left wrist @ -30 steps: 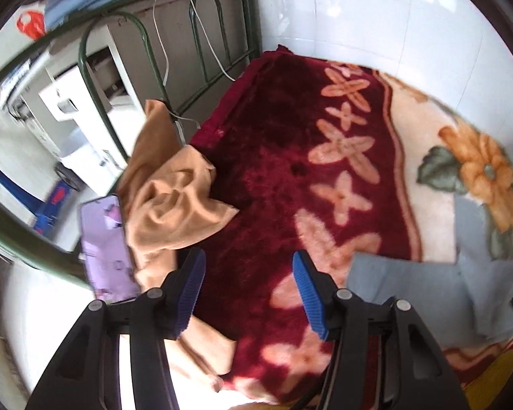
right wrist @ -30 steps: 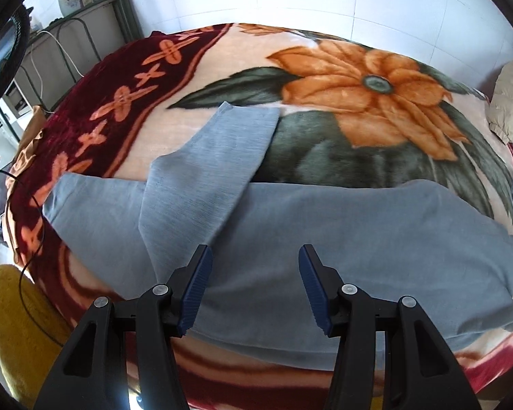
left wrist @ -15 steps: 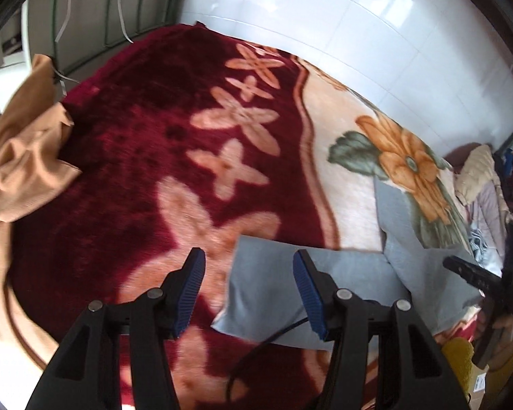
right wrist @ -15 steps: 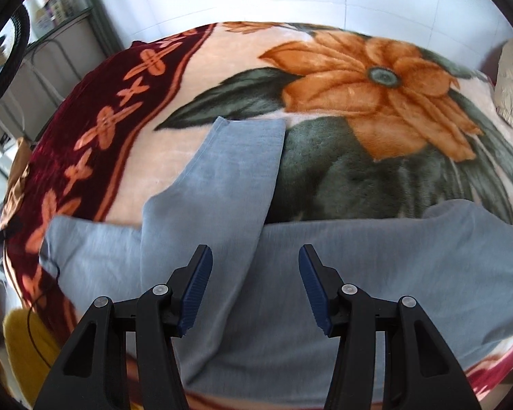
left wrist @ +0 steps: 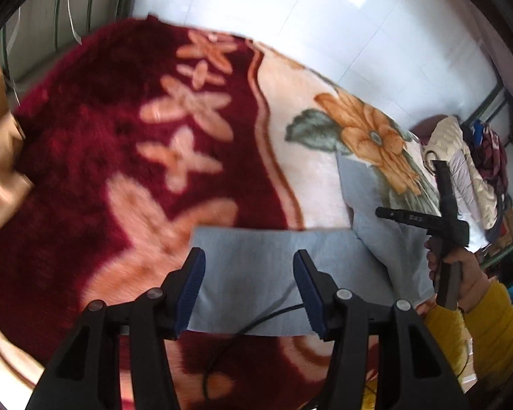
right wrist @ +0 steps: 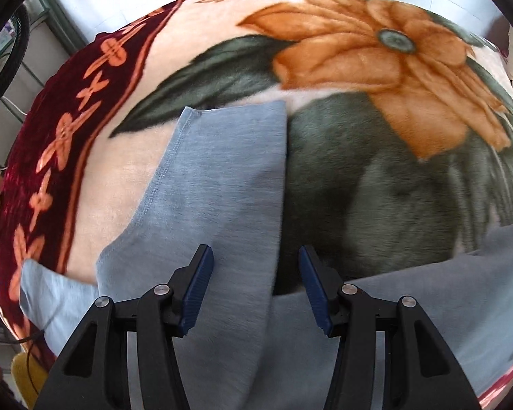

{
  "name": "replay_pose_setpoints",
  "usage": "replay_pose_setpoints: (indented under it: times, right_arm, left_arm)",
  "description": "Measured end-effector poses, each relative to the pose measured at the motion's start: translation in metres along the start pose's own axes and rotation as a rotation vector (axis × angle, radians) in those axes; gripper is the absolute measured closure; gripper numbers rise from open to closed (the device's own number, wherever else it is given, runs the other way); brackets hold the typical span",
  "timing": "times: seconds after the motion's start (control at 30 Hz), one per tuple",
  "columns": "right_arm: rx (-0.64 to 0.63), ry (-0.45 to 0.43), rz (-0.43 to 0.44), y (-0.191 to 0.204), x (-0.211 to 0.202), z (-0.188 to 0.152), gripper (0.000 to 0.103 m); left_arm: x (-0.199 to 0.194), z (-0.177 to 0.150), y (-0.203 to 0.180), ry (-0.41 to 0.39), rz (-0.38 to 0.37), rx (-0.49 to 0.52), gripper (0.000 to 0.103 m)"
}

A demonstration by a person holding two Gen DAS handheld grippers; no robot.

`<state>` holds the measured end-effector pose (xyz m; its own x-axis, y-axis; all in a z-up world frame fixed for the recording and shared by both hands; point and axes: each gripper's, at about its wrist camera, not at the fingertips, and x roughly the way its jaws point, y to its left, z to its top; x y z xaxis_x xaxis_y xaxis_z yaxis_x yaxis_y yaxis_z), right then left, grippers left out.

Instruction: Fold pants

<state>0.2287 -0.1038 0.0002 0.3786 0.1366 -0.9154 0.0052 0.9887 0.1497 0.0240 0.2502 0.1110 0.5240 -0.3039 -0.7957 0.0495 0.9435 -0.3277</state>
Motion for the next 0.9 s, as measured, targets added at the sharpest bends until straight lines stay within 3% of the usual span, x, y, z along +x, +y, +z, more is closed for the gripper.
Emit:
replay_pose_setpoints:
  times: [0.03,0.1,0.2,0.33,0.47,0.53,0.67,0.9]
  right_arm:
    - [0.002,-0.017,0.011,0.003,-0.001,-0.001,0.070]
    - [0.009,-0.034,0.055,0.010,-0.006,-0.001,0.090]
    - [-0.022,-0.115,0.135,0.027,-0.034,-0.004,0.099]
    - [-0.123,-0.238,0.219,0.062,-0.087,-0.010,0.099]
    - [-0.222,-0.268,0.295,0.104,-0.113,-0.019,0.099]
    - [-0.285,-0.260,0.333,0.133,-0.117,-0.029,0.099]
    - [-0.384,-0.198,0.385,0.180,-0.107,-0.057,0.099]
    - [-0.521,-0.060,0.429,0.247,-0.065,-0.113,0.100]
  left_arm:
    - [-0.008,0.002,0.000,-0.012,0.016,0.008,0.047]
    - [-0.026,0.004,0.003,-0.033,0.066,0.003,0.047]
    - [-0.052,0.007,0.012,-0.055,0.138,-0.030,0.047]
    - [-0.099,0.005,0.031,-0.064,0.287,-0.033,0.047]
    - [-0.137,0.000,0.050,-0.039,0.428,-0.004,0.047]
    - [-0.147,-0.004,0.055,-0.022,0.464,0.009,0.047]
    - [-0.144,-0.013,0.056,0.002,0.464,0.007,0.047]
    - [-0.096,-0.035,0.041,0.031,0.330,-0.050,0.047]
